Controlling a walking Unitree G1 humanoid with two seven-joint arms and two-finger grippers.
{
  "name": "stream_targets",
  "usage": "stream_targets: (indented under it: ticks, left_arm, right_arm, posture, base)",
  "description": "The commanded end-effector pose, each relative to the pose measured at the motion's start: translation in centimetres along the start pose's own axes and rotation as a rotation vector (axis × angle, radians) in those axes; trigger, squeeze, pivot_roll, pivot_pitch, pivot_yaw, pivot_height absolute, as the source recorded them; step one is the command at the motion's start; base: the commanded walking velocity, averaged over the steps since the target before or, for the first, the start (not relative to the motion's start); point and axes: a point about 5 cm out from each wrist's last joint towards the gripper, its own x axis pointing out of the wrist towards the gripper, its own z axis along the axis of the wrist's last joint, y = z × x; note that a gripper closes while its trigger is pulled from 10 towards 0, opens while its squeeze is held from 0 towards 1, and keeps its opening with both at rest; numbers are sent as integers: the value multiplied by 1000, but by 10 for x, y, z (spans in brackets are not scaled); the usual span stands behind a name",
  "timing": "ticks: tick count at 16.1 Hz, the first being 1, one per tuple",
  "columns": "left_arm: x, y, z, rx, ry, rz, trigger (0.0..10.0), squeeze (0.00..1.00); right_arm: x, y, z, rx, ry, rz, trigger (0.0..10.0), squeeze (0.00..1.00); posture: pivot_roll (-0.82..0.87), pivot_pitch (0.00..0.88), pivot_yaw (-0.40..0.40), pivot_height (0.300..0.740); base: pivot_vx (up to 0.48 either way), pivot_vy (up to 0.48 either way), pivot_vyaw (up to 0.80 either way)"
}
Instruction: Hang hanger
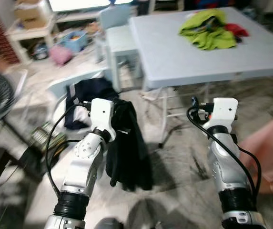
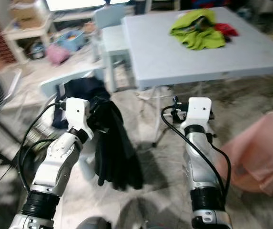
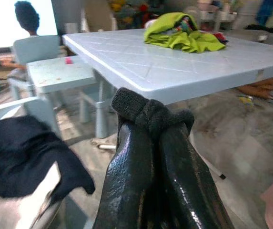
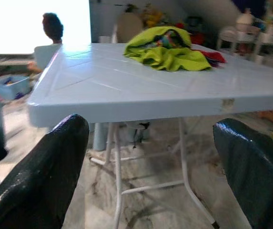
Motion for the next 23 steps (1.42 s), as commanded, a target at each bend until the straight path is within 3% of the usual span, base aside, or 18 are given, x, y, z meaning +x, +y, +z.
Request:
stream_targets:
  ticks: [1,8,19,23]
  left_arm:
    - [2,4,13,16,-53,1,10000,0]
    - [2,0,9,16,-33,-8,10000,0]
    - [6,-5,1,-15,47,36,10000,0]
    - [7,-8,1,7,43,7,10000,0]
  right_arm:
    - [1,3,1,8,0,9,10000,0]
    - [1,5,1,5,3,14,10000,0]
    - [0,2,-2,-2,12,6,10000,0]
    - [1,3,-1,-2,8,11,10000,0]
  posture:
    - [-2,40,48,740]
    - [-3,44,49,740]
    - [-5,44,48,740]
    - [-6,42,47,740]
  base:
    - [472,0,-800]
    - [426,0,-800]
    - [0,0,-800]
    - [0,475,-800]
